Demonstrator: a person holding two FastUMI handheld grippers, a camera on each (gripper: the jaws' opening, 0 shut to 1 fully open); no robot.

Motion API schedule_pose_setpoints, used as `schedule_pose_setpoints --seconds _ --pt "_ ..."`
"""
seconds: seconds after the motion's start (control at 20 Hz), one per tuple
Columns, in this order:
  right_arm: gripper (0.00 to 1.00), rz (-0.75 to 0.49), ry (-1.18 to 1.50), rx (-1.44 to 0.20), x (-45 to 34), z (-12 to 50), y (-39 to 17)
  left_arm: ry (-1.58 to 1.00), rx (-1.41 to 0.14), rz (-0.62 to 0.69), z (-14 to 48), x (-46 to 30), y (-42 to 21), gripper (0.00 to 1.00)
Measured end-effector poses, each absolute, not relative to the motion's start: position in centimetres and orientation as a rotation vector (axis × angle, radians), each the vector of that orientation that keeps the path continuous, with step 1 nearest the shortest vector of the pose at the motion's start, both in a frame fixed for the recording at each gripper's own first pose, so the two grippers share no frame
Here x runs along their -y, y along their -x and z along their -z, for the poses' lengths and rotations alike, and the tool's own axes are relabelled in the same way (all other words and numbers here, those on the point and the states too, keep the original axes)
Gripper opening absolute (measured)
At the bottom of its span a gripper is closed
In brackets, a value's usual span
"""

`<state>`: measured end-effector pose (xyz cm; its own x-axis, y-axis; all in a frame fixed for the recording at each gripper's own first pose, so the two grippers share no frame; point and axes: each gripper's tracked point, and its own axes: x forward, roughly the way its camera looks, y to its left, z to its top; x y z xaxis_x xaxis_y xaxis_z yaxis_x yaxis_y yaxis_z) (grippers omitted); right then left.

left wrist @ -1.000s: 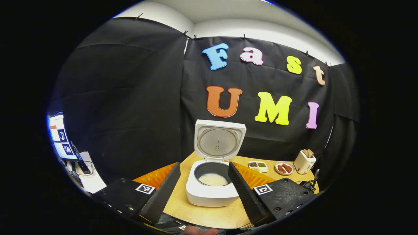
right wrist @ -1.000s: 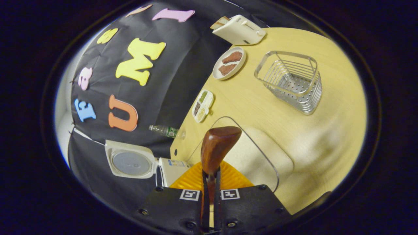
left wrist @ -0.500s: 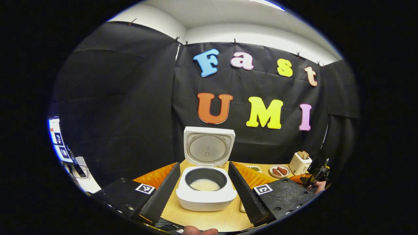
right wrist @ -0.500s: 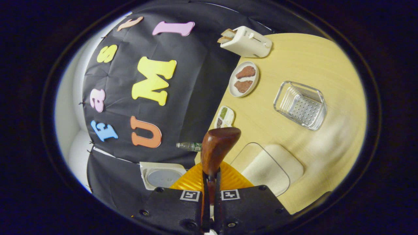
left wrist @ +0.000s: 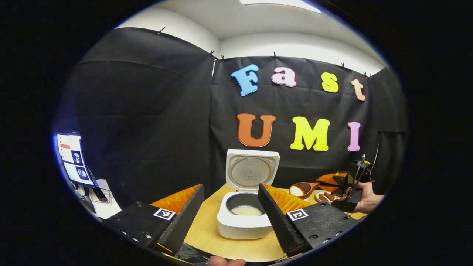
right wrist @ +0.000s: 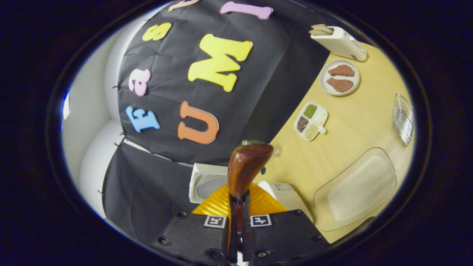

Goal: Close the left gripper, press the button to open the rice cooker; take a wooden spoon from the chopstick holder with the right hand, scoop a spoonful of rice and pour it into the rice cooker, then put the wooden spoon back into the chopstick holder.

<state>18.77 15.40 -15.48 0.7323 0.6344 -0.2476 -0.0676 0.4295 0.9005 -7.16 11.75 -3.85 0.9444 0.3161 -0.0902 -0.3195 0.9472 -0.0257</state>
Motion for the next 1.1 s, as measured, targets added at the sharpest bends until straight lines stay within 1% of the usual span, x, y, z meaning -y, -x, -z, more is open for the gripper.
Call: schedule_pose_setpoints --seconds 0.25,0.4,0.55,0.7,0.95,1.1 --pt "0.1 -0.516 -0.947 -0.678 -22.7 17.2 -21.7 0.07 -0.069 -0.405 3.4 -14.0 9.0 0.94" --pt "0.1 -0.526 -0.839 -0.668 -25.5 17.7 -23.3 0.086 -0.07 -0.447 3.4 -15.2 9.6 0.94" --pt "0.1 -0.524 -0.684 -0.639 -27.1 17.6 -24.4 0.088 -0.071 -0.47 3.5 -15.8 10.0 0.94" --pt "0.1 -0.56 -0.532 -0.612 -28.9 17.8 -25.1 0.091 -0.078 -0.478 3.7 -16.0 9.8 0.94" --pt "0.1 -0.584 -0.312 -0.549 -30.3 17.4 -25.0 0.092 -0.072 -0.479 3.5 -16.4 9.4 0.94" --pt "0.1 -0.612 -0.125 -0.47 -31.2 16.6 -24.8 0.096 -0.073 -0.476 3.6 -16.5 9.3 0.94"
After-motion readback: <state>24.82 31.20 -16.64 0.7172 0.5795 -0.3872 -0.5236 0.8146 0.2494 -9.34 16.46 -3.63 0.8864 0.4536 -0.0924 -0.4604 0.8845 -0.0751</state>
